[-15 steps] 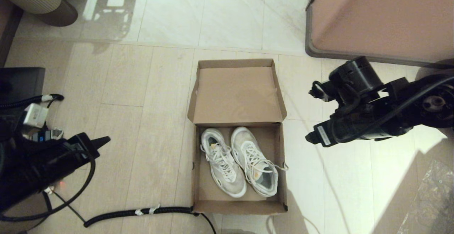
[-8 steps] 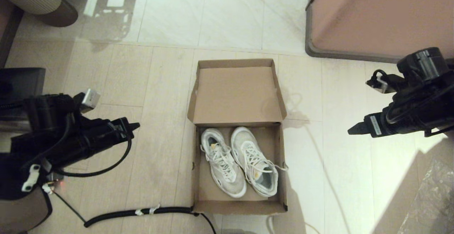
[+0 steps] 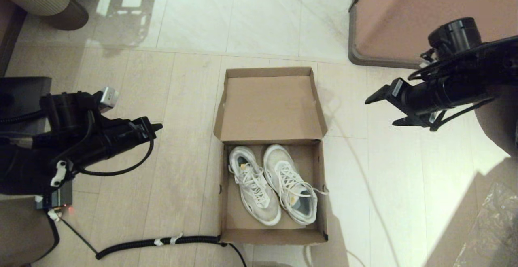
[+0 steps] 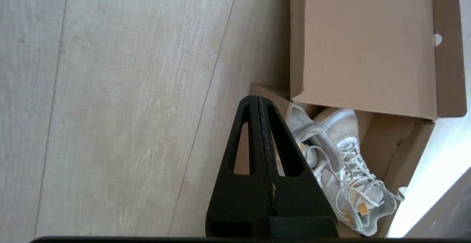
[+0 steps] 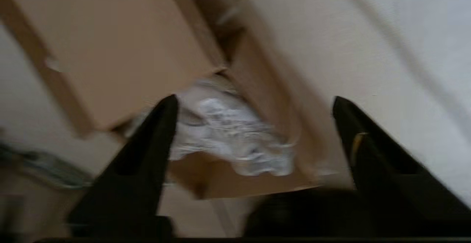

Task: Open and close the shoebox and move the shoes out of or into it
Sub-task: Close the shoe box

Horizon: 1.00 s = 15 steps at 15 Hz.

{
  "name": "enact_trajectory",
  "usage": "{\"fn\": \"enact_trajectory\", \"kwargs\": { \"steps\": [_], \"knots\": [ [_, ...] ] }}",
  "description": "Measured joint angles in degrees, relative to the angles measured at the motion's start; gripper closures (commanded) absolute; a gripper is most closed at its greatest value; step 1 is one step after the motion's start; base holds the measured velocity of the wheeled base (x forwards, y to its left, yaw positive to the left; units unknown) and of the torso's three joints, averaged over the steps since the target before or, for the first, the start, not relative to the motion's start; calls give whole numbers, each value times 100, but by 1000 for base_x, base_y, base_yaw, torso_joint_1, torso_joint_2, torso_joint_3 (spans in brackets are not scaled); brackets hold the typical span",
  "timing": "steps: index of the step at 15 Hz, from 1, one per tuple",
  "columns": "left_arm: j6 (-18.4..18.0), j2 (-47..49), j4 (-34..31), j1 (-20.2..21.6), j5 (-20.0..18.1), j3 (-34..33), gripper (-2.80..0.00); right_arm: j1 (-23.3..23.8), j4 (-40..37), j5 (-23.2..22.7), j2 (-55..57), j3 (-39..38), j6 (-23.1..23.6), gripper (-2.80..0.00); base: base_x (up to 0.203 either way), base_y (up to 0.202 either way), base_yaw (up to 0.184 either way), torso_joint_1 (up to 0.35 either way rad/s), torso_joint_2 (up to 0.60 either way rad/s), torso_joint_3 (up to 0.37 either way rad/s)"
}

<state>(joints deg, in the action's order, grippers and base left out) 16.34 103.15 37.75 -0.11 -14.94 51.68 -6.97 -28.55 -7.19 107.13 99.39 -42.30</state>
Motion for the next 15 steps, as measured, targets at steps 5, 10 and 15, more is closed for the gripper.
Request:
{"fn": "enact_trajectory", "kwargs": {
  "steps": [5,10,15],
  "knots": [
    [133,200,48,-118,-16,117,0,99,-246,-245,801,993,-834,0,0,0,0,0,0,0],
    [245,471,15,-285,-15,499,0,241,226,-345,1309,1296,-2167,0,0,0,0,0,0,0],
    [720,1210,364,-452,-4,1258,0,279,548,-717,1594,1290,-3292,0,0,0,0,0,0,0]
  ]
}}
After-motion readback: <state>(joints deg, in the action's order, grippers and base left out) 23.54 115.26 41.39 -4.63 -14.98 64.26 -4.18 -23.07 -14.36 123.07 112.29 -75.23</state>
